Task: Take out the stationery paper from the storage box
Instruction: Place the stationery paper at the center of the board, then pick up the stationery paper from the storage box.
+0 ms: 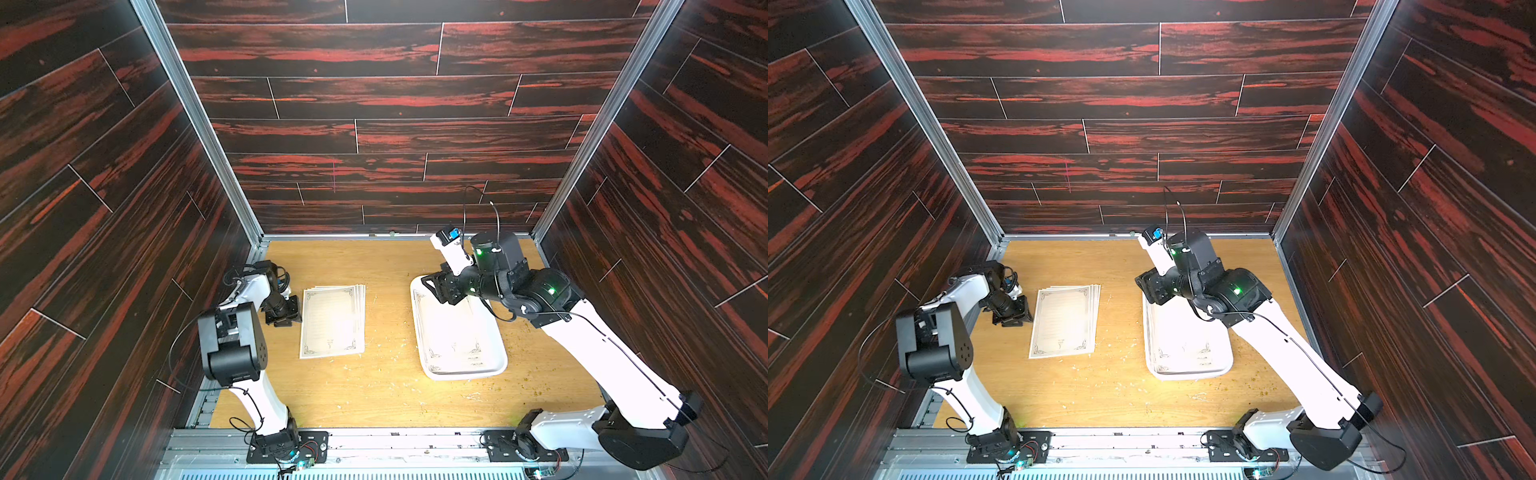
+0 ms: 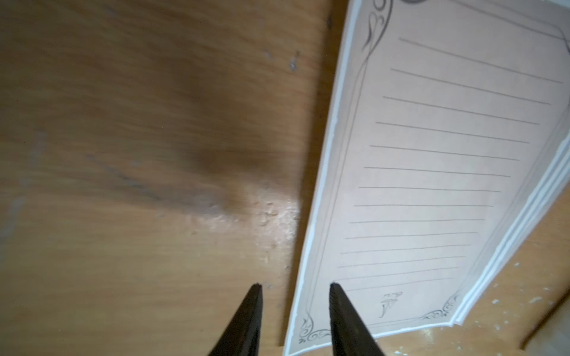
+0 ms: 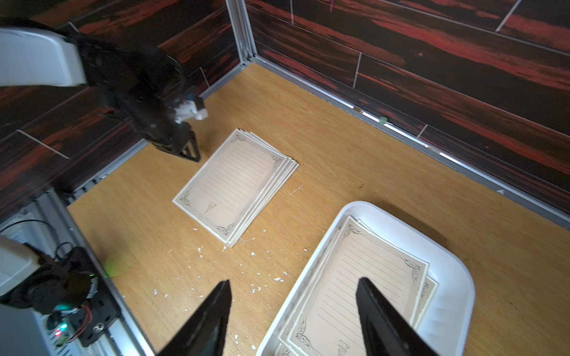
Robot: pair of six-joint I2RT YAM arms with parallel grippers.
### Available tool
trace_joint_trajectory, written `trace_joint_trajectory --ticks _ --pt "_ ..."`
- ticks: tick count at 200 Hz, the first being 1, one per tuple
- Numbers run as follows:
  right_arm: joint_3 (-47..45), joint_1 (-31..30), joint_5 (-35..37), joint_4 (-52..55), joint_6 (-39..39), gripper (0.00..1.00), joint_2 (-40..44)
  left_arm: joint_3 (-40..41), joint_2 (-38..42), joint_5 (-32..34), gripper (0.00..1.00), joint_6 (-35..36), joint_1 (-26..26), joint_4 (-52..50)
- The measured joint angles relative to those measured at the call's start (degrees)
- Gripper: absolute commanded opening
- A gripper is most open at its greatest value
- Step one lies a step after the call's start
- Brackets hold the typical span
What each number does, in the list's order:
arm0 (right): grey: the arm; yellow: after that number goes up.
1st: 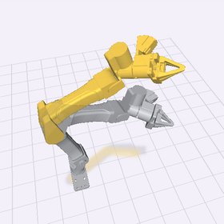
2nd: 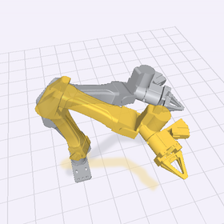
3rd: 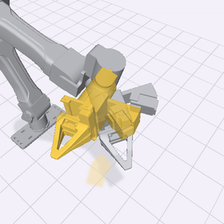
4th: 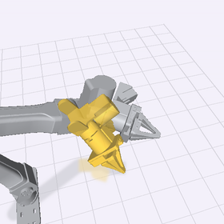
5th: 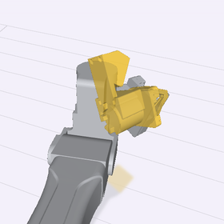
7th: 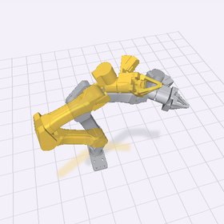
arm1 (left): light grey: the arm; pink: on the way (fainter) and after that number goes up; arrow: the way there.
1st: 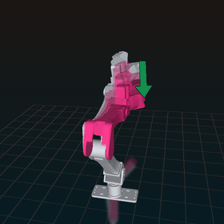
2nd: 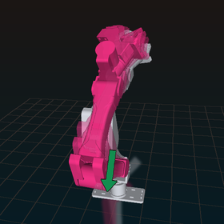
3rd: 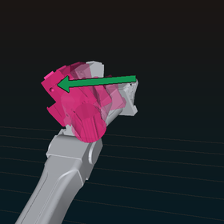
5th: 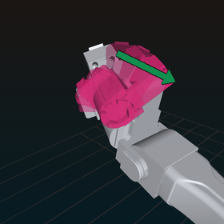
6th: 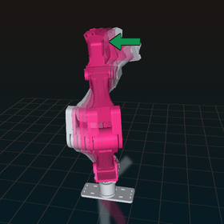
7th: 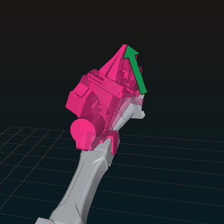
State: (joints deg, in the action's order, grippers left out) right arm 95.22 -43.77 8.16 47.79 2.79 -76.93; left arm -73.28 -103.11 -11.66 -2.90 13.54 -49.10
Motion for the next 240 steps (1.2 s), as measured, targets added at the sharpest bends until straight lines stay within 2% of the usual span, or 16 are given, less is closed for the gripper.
trace_joint_trajectory --ticks 29,39,55,70,97,135,169,193,240 --pt "-0.02 0.0 6.03 0.61 0.66 0.72 0.11 5.77 13.38 5.75 0.39 -0.2 -0.09 6.6" --pt "-0.04 0.02 7.93 0.98 0.85 0.72 0.15 8.87 20.61 6.29 0.44 -0.04 -0.35 10.32" --pt "-0.04 0.2 10.64 1.7 1.14 0.72 0.15 13.35 32.35 6.19 0.53 -0.11 -1.05 17.07" --pt "-0.13 0.68 12.55 2.38 1.31 0.72 0.15 16.11 41.0 5.42 0.54 0.26 -2.56 22.71" --pt "-0.92 2.78 15.06 3.08 1.92 0.72 0.2 17.2 48.5 2.62 0.54 1.18 -7.28 27.71" --pt "-2.95 7.85 16.0 4.13 3.74 0.72 0.92 17.2 49.77 0.39 0.55 2.67 -16.46 28.61" --pt "-7.78 16.06 12.96 4.09 6.08 0.72 3.54 15.41 47.28 -0.22 0.56 1.81 -25.97 28.59" --pt "-12.96 21.38 9.49 3.48 7.58 0.72 4.98 13.79 42.56 1.73 0.56 -1.79 -33.2 30.01" --pt "-24.11 26.12 2.01 -0.74 10.16 0.7 5.95 13.73 30.29 4.87 0.56 -12.15 -43.76 32.2"
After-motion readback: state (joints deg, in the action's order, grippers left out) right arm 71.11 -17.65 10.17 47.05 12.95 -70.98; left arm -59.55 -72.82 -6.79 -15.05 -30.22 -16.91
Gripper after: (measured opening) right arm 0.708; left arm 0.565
